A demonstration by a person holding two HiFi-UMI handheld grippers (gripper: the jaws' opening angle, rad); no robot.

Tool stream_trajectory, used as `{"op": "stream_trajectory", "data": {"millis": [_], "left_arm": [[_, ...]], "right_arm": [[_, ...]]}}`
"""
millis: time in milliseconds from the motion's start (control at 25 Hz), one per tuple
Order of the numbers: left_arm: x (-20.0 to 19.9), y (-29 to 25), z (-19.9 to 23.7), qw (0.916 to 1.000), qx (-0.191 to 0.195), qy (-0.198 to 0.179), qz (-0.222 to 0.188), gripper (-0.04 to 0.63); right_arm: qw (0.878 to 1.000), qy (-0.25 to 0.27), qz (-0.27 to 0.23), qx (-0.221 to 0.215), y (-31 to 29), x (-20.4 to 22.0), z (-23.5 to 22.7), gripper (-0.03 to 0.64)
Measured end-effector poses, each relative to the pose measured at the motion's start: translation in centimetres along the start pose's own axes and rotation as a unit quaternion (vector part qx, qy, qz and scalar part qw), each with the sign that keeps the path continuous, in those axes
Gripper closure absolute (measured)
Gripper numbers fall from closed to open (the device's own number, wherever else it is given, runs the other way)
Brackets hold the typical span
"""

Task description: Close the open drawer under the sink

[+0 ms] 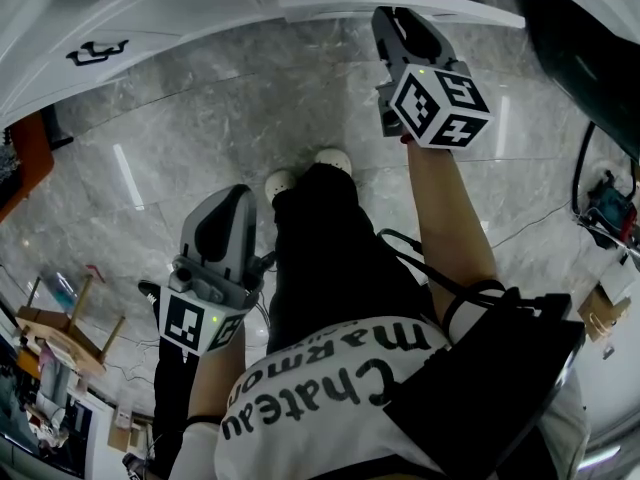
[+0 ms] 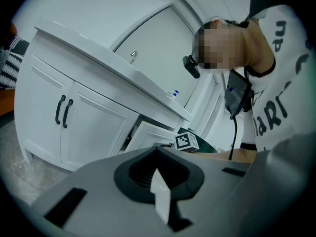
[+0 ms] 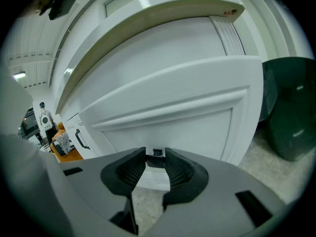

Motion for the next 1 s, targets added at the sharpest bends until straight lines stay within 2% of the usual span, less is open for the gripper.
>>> {"op": "stream_trajectory", "data": {"millis": [200, 1000], "left_arm": [[-0.1, -0.1, 0.7, 0.9999, -0.003, -0.006, -0.013, 0.586], [0.0, -0.4, 1.7, 0.9997, -0.010, -0.009, -0.022, 0.586]], "right_arm": [[1.000, 0.002, -0.004, 0.002, -0.8, -0.2, 0.0, 0.488], [1.000, -0.001, -0.021, 0.000, -2.3, -1.2, -0.3, 0.488]]}}
Point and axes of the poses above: the fingertips, and each gripper's own axes: y backward along the fingers, z to its left, x out of its underside, the point moved 6 cm from there along y, backward along the fingers, and after that the axes turned 7 degrees about -z, right-handed, at the moved point
